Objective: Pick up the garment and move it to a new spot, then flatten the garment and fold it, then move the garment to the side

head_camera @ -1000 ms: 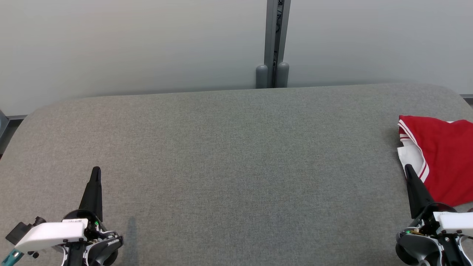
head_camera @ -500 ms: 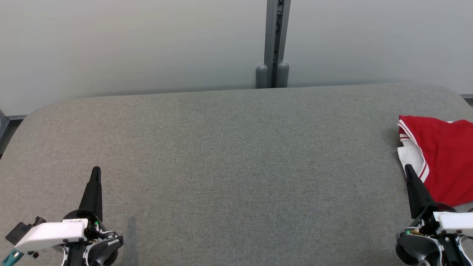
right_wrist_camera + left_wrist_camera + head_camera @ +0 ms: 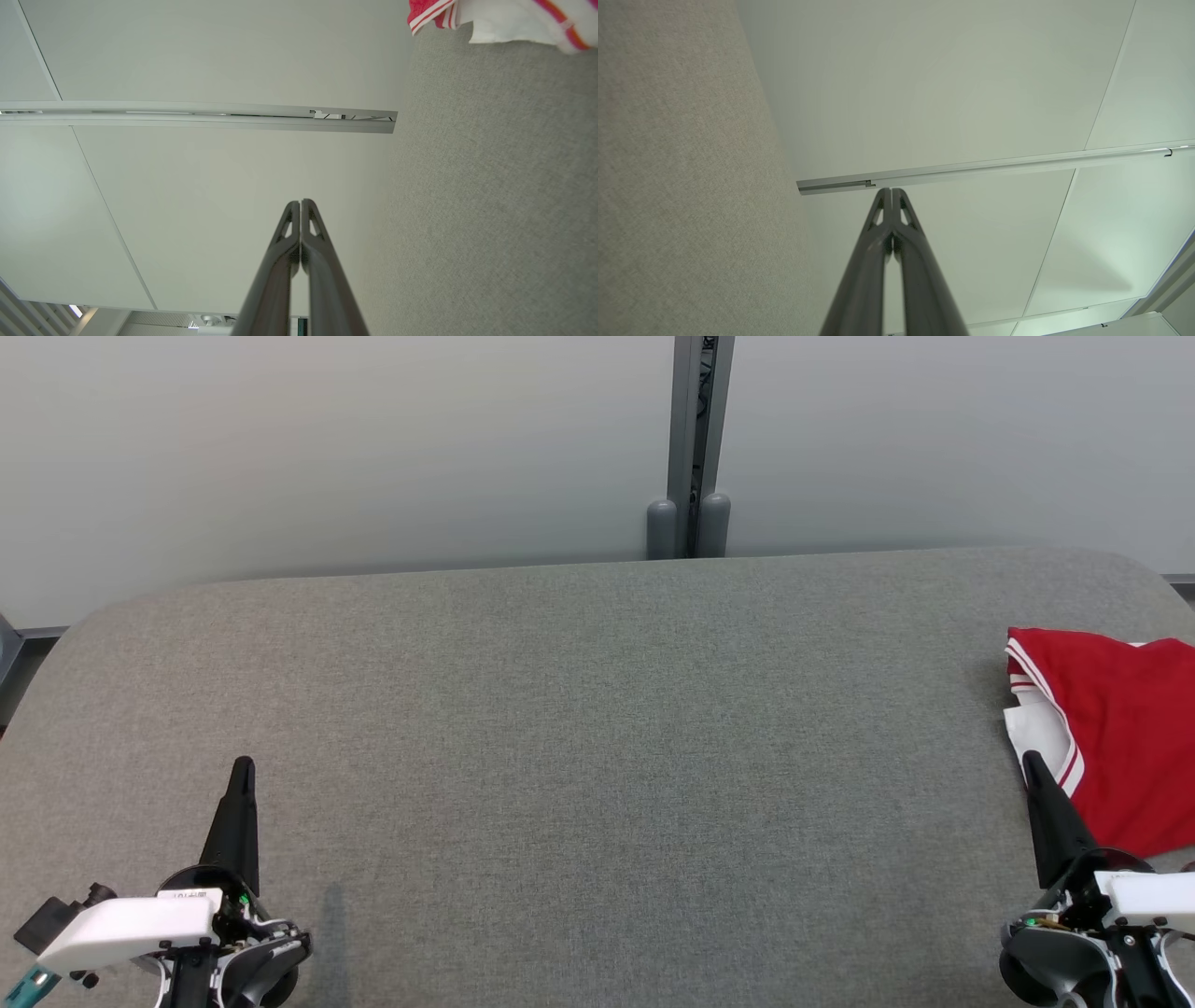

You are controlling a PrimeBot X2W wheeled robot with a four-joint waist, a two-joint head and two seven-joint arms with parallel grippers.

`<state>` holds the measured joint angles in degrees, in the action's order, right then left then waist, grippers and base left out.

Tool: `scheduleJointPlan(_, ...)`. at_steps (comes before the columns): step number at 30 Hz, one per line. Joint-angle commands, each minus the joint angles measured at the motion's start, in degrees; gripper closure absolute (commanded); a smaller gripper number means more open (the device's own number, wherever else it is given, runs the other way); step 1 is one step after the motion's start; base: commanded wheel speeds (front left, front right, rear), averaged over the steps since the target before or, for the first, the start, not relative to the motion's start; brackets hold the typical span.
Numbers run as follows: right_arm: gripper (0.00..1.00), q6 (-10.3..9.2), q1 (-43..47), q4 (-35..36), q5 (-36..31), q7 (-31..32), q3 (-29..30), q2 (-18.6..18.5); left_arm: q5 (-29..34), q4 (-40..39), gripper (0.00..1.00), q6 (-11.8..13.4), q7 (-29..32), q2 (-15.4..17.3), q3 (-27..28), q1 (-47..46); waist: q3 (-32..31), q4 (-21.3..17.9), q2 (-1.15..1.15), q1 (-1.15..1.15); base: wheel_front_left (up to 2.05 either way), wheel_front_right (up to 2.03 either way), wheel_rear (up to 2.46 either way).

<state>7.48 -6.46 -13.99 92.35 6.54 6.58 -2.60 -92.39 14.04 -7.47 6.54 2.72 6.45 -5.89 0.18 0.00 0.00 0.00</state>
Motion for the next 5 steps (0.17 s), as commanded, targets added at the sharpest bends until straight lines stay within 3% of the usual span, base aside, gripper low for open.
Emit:
scheduleJointPlan(1,1.0,0.02,0.5,0.2,0.2,0.2,0.0,-0.5,-0.1,-0.2,1.0,-0.2,0.2,0.3,0.2,-0.7,0.0,0.0,0.0,0.0,0.0,0.0,0.0)
scheduleJointPlan(5,1.0,0.02,0.5,0.2,0.2,0.2,0.0,-0.5,-0.1,-0.2,1.0,-0.2,0.2,0.3,0.2,-0.7,0.0,0.0,0.0,0.0,0.0,0.0,0.0)
